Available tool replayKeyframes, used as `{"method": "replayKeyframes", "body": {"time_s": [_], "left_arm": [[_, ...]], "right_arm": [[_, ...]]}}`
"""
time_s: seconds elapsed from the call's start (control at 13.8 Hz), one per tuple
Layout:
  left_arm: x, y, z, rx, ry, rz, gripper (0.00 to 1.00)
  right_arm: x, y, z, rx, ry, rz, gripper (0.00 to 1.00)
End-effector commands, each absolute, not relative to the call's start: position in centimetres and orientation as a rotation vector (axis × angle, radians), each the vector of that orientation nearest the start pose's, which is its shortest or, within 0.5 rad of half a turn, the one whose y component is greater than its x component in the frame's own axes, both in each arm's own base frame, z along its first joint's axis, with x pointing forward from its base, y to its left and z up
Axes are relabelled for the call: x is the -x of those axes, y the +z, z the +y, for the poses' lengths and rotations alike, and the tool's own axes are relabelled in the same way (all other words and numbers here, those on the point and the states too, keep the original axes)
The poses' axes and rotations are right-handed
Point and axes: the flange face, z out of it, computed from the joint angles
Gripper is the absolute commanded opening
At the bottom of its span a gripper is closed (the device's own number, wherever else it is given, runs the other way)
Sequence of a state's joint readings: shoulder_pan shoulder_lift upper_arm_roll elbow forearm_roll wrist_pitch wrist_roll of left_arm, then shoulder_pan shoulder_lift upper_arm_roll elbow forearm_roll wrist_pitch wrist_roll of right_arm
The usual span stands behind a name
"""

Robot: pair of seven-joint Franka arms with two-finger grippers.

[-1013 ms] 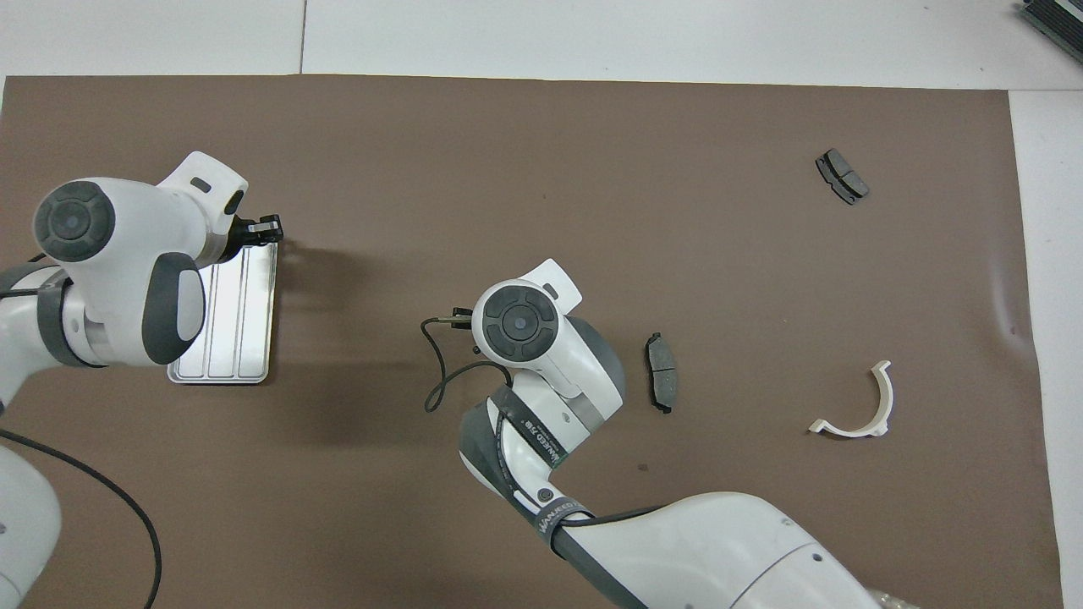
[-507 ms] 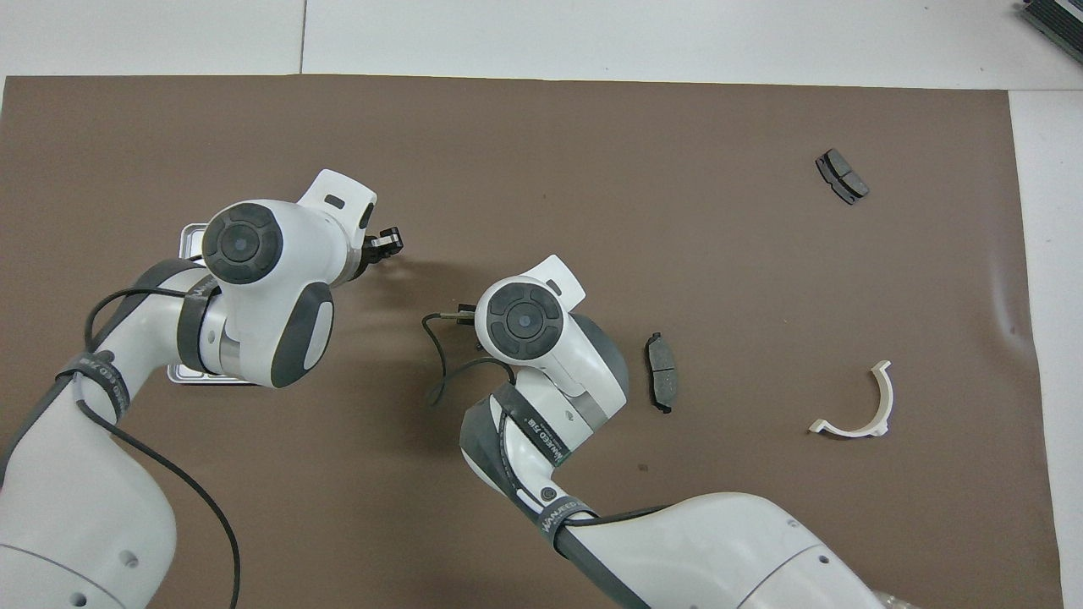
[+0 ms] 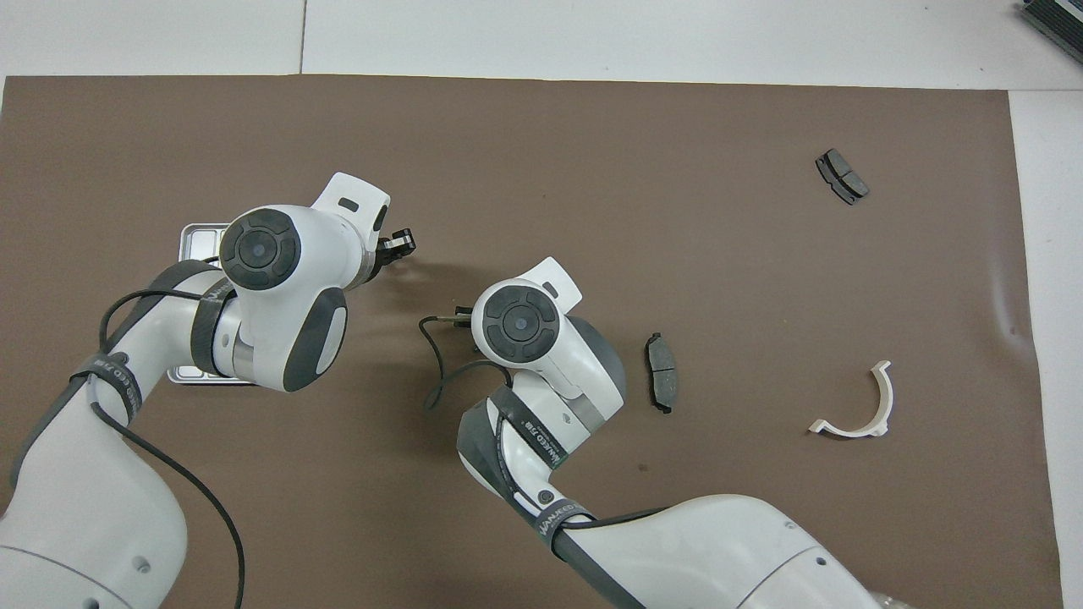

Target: Place bearing gear from tray to pile

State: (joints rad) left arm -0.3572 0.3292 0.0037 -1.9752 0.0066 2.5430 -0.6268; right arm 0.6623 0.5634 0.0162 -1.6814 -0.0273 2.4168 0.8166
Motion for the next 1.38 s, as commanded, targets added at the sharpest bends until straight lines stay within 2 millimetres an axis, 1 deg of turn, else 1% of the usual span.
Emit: {"method": "replayKeyframes", "body": {"time_s": [0.0,0.14,0.29,0.36,0.43,0.51,0.65,0.72,0.8,0.87,0.94,1.01,1.09,1.16,1.23,1.3], "left_arm": [[-59.5,32.5,-21.4,3.208,-0.379,-0.456,0.15],[-59.5,32.5,-21.2,3.208,-0.384,-0.459,0.15],[-59.5,32.5,-21.3,3.209,-0.384,-0.457,0.15],[-59.5,32.5,-21.2,3.208,-0.384,-0.456,0.15],[-59.6,32.5,-21.1,3.208,-0.385,-0.454,0.15],[-59.6,32.5,-21.1,3.208,-0.385,-0.454,0.15],[-59.6,32.5,-21.1,3.208,-0.385,-0.454,0.15],[-59.6,32.5,-21.0,3.207,-0.385,-0.451,0.15],[-59.6,32.5,-21.0,3.208,-0.387,-0.451,0.15],[-59.6,32.5,-21.0,3.208,-0.39,-0.451,0.15],[-59.6,32.5,-21.1,3.209,-0.392,-0.451,0.15],[-59.6,32.5,-21.1,3.209,-0.392,-0.454,0.15],[-59.6,32.6,-21.5,3.213,-0.399,-0.457,0.15],[-59.5,32.8,-22.1,3.22,-0.421,-0.448,0.15],[-58.9,32.8,-23.7,3.23,-0.425,-0.42,0.15],[-58.1,32.8,-25.6,3.24,-0.418,-0.411,0.15]], "right_arm": [[-54.0,29.3,43.6,3.044,-0.204,0.156,0.77],[-53.4,29.1,43.9,3.061,-0.181,0.133,0.77],[-52.9,28.9,43.8,3.086,-0.147,0.129,0.75],[-52.1,28.9,44.3,3.099,-0.129,0.104,0.71],[-52.1,28.8,44.3,3.103,-0.124,0.101,0.62],[-52.0,28.9,44.2,3.104,-0.122,0.101,0.5],[-51.8,28.8,44.2,3.115,-0.107,0.1,0.12],[-51.7,28.8,44.3,3.119,-0.101,0.095,0.0],[-51.9,29.4,44.1,3.117,-0.106,0.086,0.0],[-52.2,30.4,43.3,3.117,-0.112,0.074,0.0],[-52.8,31.9,42.1,3.118,-0.115,0.069,0.0],[-53.8,33.5,40.1,3.113,-0.129,0.082,0.0],[-54.3,34.9,37.7,3.112,-0.141,0.074,0.0],[-55.0,35.8,34.6,3.113,-0.142,0.059,0.0],[-56.2,36.1,31.6,3.116,-0.138,0.048,0.0],[-57.2,36.3,29.6,3.115,-0.136,0.046,0.0]]}}
